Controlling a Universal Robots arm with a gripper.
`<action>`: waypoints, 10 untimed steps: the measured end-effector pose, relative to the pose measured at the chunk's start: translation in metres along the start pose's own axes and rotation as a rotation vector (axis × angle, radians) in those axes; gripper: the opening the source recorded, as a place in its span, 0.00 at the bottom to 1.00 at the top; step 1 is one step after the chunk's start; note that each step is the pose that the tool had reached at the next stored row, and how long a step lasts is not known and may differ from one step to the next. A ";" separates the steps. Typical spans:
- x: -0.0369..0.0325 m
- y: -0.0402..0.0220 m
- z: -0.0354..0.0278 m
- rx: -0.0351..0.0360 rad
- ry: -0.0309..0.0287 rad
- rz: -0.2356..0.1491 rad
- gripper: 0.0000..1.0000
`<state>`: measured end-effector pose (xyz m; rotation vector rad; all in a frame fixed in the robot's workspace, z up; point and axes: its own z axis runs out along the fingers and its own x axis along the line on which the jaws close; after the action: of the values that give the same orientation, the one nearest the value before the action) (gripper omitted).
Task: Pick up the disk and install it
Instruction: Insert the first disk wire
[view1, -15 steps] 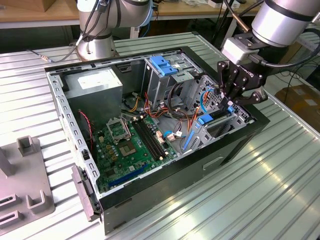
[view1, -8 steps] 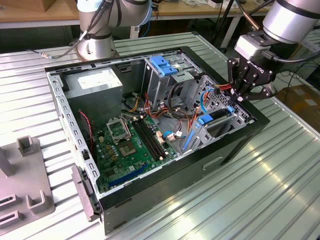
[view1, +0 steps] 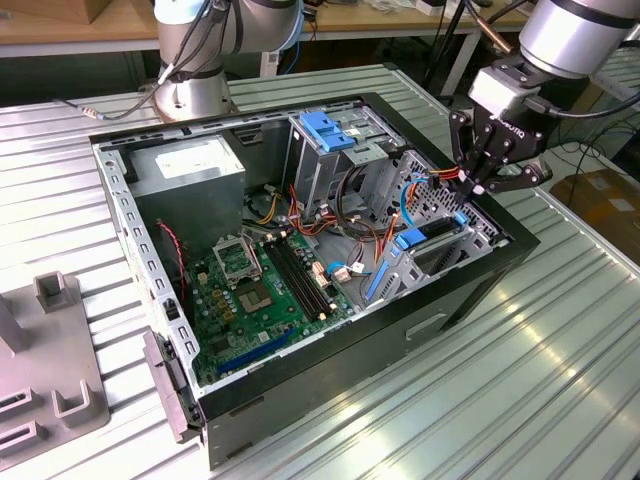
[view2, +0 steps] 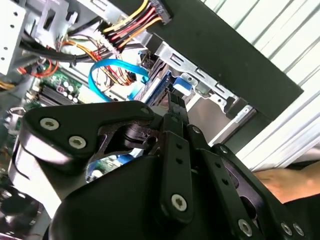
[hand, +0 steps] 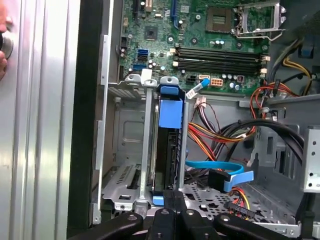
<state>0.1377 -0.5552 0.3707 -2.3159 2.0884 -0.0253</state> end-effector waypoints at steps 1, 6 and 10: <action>0.0001 -0.0002 0.0000 0.0000 -0.0005 -0.015 0.10; -0.0031 -0.0083 0.0003 -0.0001 -0.0011 -0.038 0.10; -0.0138 -0.0172 0.0005 -0.0002 -0.0002 -0.040 0.10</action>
<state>0.1533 -0.5397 0.3707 -2.3574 2.0419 -0.0255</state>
